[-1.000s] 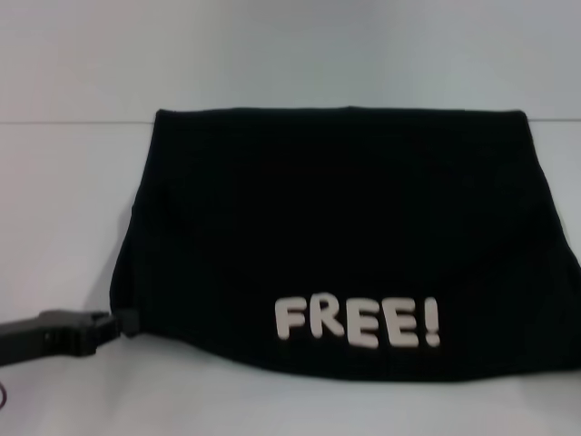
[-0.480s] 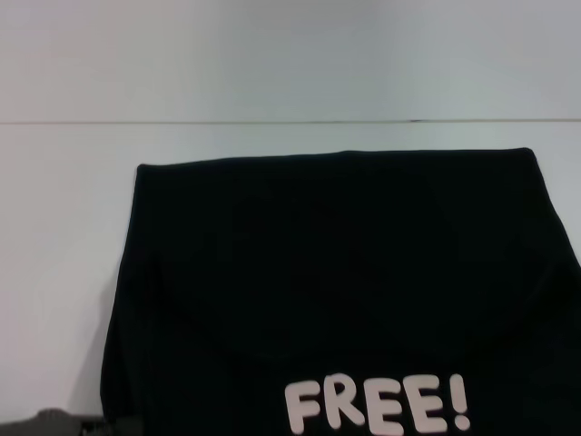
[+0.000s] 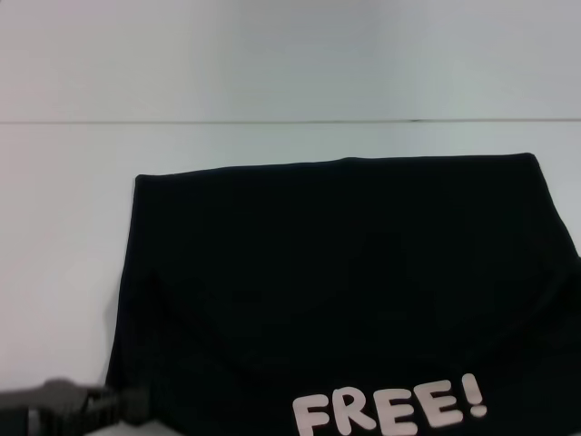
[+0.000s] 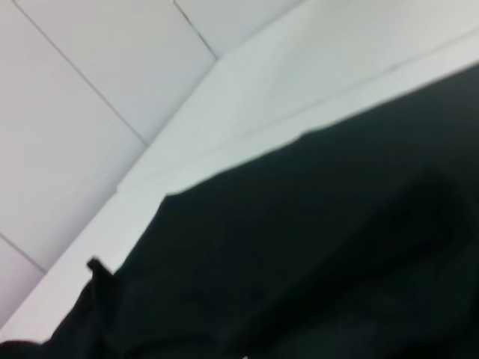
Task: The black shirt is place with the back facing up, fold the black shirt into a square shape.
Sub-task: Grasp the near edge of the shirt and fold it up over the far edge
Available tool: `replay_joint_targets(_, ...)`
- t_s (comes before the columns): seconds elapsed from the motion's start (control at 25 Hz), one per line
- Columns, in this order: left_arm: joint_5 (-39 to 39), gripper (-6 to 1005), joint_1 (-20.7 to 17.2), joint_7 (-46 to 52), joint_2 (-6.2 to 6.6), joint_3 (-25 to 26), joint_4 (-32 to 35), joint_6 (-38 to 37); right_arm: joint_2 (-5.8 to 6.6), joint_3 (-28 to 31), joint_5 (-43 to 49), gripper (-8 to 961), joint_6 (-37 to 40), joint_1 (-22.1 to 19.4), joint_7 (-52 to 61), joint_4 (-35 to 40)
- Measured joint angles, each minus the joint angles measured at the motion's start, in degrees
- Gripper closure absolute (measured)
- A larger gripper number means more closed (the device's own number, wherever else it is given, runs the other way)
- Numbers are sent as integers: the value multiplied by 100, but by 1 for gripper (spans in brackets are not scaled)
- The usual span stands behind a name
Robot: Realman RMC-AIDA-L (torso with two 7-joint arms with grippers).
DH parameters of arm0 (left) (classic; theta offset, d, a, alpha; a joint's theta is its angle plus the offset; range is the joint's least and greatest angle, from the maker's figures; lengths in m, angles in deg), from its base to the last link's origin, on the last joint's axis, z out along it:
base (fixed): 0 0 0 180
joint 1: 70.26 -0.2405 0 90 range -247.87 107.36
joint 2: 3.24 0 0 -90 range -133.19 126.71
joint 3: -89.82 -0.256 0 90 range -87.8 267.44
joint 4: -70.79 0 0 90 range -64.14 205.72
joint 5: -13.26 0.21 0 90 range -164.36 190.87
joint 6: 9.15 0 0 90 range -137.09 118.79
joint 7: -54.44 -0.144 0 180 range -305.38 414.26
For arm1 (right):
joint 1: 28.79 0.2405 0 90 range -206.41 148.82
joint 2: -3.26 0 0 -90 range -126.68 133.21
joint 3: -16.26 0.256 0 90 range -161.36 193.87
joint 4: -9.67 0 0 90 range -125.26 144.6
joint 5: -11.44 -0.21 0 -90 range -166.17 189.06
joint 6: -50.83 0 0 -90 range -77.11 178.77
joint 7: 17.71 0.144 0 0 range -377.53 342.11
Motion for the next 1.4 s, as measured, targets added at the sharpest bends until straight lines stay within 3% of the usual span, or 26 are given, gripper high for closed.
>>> replay_joint_targets(0.24, -16, 996, 847, 292, 294, 285, -308, 532, 124, 424, -12, 909, -199, 670, 222, -8)
replay_joint_targets(0.44, -16, 996, 1517, 545, 557, 291, -748, 1496, 191, 487, -25, 909, -951, 1342, 612, -65)
replay_joint_targets(0.64, 21, 996, 2051, 680, 657, 180, -1083, 2529, 137, 369, 10, 909, -1763, 1965, 805, -104)
replay_joint_targets(0.96, 10, 997, 2475, 951, 652, -372, -1347, 4334, 141, -6, 3, 909, -3255, 2816, 992, -494)
replay_joint_targets(1.08, 0, 997, 2558, 955, 606, -568, -1423, 4817, 29, -87, -21, 909, -3895, 3068, 857, -673)
replay_joint_targets(1.24, -6, 997, 2614, 957, 490, -870, -1460, 5391, -223, -134, -29, 909, -5063, 3419, 567, -947)
replay_joint_targets(1.4, -11, 997, 2640, 958, 382, -1146, -1465, 5912, -360, -158, -32, 909, -6030, 3719, 230, -1325)
